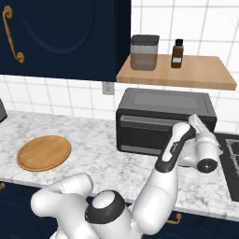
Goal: Pick up the kebab skewer and baguette bread, and place them inside the toaster oven. Close the toaster oven door and start by setting the timer.
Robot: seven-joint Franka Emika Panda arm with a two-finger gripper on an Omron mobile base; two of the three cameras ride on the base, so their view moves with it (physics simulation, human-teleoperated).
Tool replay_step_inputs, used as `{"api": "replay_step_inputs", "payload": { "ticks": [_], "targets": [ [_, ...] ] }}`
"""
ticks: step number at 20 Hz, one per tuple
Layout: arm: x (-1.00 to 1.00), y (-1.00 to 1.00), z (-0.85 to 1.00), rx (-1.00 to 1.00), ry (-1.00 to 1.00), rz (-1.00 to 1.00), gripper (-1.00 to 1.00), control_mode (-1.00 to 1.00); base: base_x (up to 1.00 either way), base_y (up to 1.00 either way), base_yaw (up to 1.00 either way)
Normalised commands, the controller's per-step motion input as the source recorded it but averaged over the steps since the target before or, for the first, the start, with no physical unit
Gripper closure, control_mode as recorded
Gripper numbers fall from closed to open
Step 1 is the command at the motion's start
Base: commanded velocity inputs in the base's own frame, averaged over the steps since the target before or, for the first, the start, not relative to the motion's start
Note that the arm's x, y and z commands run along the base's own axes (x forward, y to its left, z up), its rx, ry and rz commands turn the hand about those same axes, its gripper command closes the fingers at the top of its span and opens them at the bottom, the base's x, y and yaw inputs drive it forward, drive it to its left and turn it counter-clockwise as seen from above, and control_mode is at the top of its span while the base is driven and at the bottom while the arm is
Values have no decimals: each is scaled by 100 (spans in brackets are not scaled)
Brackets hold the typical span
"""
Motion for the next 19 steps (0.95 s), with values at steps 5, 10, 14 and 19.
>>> {"api": "replay_step_inputs", "payload": {
  "ticks": [5, 10, 14, 19],
  "targets": [
    [-1, 0, -18, 21, 0, 0, 100, -100, 0, 0, 0],
    [0, 0, -25, 16, 0, 0, 100, -100, 0, 0, 0],
    [0, 0, -29, 13, 0, 0, 100, -100, 0, 0, 0],
    [0, 1, -21, 13, 0, 0, 100, -100, 0, 0, 0]
  ]
}}
